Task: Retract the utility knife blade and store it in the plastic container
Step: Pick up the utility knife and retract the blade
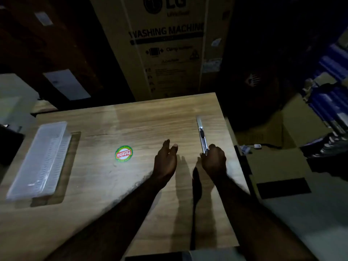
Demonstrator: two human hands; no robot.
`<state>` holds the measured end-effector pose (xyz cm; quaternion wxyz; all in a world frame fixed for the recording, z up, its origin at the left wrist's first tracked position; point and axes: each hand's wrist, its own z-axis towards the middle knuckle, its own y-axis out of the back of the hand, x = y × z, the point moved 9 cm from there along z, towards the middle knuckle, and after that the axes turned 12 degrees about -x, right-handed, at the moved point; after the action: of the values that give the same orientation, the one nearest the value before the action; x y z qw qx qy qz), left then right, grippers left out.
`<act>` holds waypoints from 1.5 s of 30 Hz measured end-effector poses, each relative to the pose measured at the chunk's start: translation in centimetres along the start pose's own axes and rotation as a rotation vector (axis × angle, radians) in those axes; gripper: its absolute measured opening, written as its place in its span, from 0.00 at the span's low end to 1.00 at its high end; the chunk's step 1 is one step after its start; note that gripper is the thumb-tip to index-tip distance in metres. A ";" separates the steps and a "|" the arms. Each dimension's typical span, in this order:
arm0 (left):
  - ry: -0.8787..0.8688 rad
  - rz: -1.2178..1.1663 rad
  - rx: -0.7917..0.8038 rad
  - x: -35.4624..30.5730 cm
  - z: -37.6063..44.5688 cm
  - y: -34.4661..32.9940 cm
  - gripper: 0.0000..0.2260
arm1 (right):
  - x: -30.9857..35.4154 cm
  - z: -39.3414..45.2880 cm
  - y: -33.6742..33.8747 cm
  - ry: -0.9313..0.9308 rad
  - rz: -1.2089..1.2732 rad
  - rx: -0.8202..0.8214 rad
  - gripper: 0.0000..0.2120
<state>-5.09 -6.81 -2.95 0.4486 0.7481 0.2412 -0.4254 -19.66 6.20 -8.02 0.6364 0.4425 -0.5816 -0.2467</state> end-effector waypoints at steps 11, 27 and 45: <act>0.054 -0.017 0.015 1.4 -0.3 -1.0 0.22 | -0.7 0.2 -0.9 -0.164 0.100 -0.037 0.10; 0.176 -0.146 0.024 1.9 0.4 1.1 0.24 | -0.2 -6.9 -2.5 -0.729 0.850 0.398 0.06; 0.143 -0.522 0.084 -3.1 1.1 6.8 0.07 | 9.7 -11.8 2.1 -0.405 0.911 0.524 0.02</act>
<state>-2.09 -10.94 2.57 0.2742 0.7066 0.4392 -0.4824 -6.80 2.50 -0.36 0.4230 0.2337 -0.8664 0.1255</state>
